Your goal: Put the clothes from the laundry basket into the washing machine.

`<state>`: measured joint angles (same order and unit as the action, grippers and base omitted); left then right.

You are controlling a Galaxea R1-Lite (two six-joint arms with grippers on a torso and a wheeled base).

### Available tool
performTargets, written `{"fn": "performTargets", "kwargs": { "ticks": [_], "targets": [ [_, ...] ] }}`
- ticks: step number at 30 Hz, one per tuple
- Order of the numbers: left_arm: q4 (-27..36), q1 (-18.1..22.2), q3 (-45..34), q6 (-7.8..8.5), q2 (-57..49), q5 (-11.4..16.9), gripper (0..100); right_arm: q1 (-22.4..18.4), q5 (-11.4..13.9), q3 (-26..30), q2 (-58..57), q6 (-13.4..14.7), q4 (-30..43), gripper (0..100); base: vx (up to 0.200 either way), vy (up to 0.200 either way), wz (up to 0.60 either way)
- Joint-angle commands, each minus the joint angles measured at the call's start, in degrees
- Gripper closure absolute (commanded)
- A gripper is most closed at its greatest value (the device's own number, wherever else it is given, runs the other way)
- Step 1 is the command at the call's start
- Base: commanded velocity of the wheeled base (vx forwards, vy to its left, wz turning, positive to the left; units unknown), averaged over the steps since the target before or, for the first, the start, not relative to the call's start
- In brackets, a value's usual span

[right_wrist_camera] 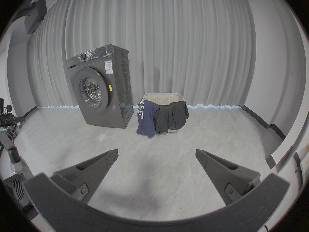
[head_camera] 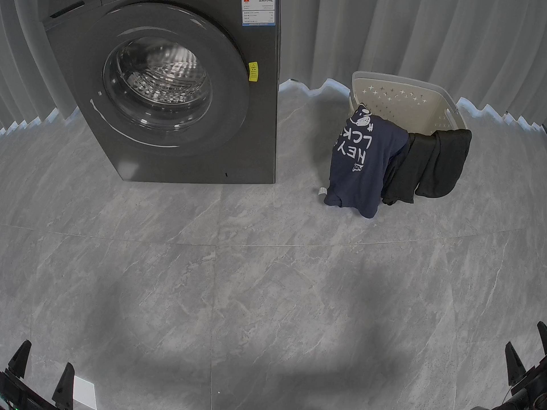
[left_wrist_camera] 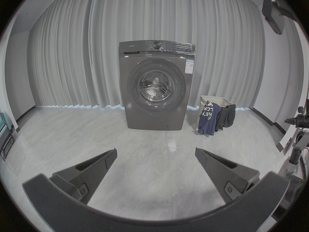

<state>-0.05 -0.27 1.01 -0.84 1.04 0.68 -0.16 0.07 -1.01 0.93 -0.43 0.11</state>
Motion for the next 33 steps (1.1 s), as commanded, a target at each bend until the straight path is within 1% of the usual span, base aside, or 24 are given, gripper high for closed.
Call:
{"fn": "performTargets", "kwargs": {
  "ticks": [1,6,10,12,28,30,33],
  "targets": [
    [0.0,0.0,-1.0,-0.13,-0.8,0.0,0,0.0,0.0,0.9,-0.9,0.0,0.0,0,0.2,0.0,0.0],
    [0.0,0.0,-1.0,-0.21,-0.8,0.0,0,0.0,0.0,0.9,-0.9,0.0,0.0,0,0.0,0.0,0.0],
    [0.0,0.0,-1.0,-0.04,-0.8,0.0,0,0.1,0.0,0.9,-0.9,0.0,0.0,0,0.0,0.0,-0.6],
    [0.0,0.0,-1.0,-0.04,-0.8,0.0,0,0.0,0.0,0.9,-0.9,0.1,0.0,0,0.2,0.0,-0.6],
    [0.0,0.0,-1.0,-0.21,-0.8,0.0,0,0.0,0.0,0.9,-0.9,0.0,0.0,0,0.2,0.0,0.0],
    [0.0,-0.1,-1.0,-0.21,-0.8,0.0,0,0.0,0.0,0.9,-0.9,-0.1,0.0,0,0.0,0.0,0.0],
    [0.0,0.0,-1.0,-0.13,-0.8,0.0,0,0.0,0.0,0.9,-0.9,-0.1,0.0,0,0.0,0.0,-0.6]
  ]
}}
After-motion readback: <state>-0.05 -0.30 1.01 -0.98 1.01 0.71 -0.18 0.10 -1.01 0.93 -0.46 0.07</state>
